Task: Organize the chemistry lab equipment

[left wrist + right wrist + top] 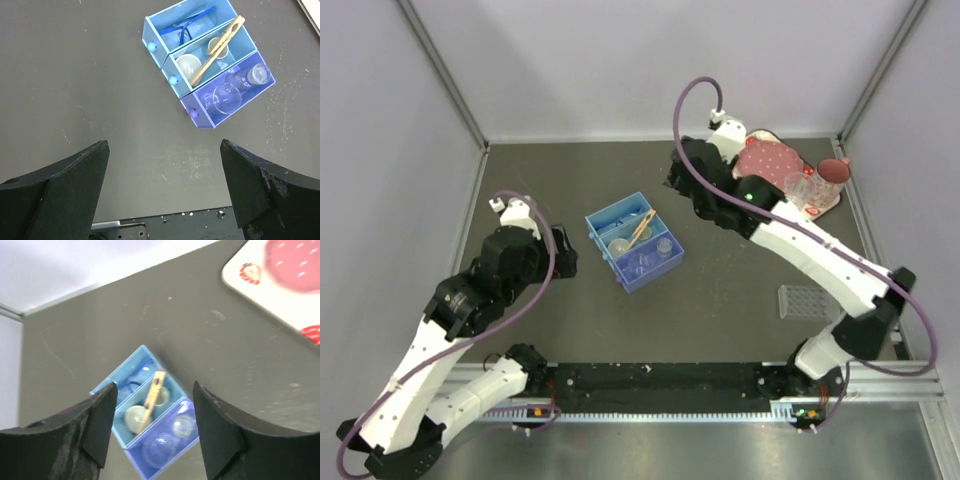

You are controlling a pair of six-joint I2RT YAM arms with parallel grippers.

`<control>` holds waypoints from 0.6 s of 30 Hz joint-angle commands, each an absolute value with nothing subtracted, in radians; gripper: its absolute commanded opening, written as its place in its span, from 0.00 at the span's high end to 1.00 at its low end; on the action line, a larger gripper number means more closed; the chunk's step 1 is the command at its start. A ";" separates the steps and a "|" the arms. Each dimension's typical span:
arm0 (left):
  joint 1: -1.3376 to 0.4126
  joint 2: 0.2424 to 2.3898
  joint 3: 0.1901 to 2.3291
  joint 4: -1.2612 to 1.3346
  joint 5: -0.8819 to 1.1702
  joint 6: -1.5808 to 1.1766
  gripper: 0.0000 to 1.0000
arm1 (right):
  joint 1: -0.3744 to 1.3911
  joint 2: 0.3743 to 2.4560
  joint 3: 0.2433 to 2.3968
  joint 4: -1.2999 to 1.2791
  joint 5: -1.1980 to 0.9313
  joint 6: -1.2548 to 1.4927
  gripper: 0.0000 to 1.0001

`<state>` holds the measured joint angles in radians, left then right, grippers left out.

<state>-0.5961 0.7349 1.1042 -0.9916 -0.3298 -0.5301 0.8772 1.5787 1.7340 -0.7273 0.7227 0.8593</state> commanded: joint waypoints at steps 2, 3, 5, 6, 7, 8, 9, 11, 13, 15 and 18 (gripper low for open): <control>-0.594 0.778 1.140 -0.845 -0.316 -0.483 0.02 | 0.882 1.369 1.588 -0.648 0.888 0.539 0.23; -0.594 0.785 1.137 -0.830 -0.307 -0.466 0.02 | 0.871 1.333 1.560 -0.635 0.894 0.485 0.19; -0.594 0.808 1.134 -0.782 -0.290 -0.453 0.01 | 0.855 1.243 1.479 -0.608 0.916 0.451 0.05; -0.594 0.816 1.131 -0.763 -0.278 -0.431 0.01 | 0.839 1.218 1.453 -0.600 0.917 0.422 0.02; -0.594 0.824 1.126 -0.744 -0.259 -0.419 0.01 | 0.800 1.197 1.409 -0.600 0.914 0.413 0.01; -0.594 0.830 1.120 -0.701 -0.240 -0.411 0.01 | 0.776 1.149 1.385 -0.600 0.911 0.404 0.01; -0.594 0.831 1.106 -0.678 -0.236 -0.400 0.01 | 0.755 1.129 1.362 -0.600 0.911 0.397 0.01; -0.594 0.831 1.092 -0.625 -0.242 -0.394 0.01 | 0.720 1.051 1.296 -0.601 0.931 0.394 0.01; -0.594 0.836 1.085 -0.608 -0.255 -0.390 0.01 | 0.709 0.997 1.237 -0.601 0.953 0.397 0.01; -0.594 0.847 1.085 -0.595 -0.282 -0.376 0.01 | 0.701 0.931 1.191 -0.606 0.980 0.393 0.01; -0.595 0.865 1.097 -0.592 -0.317 -0.357 0.01 | 0.701 0.868 1.157 -0.624 1.012 0.399 0.01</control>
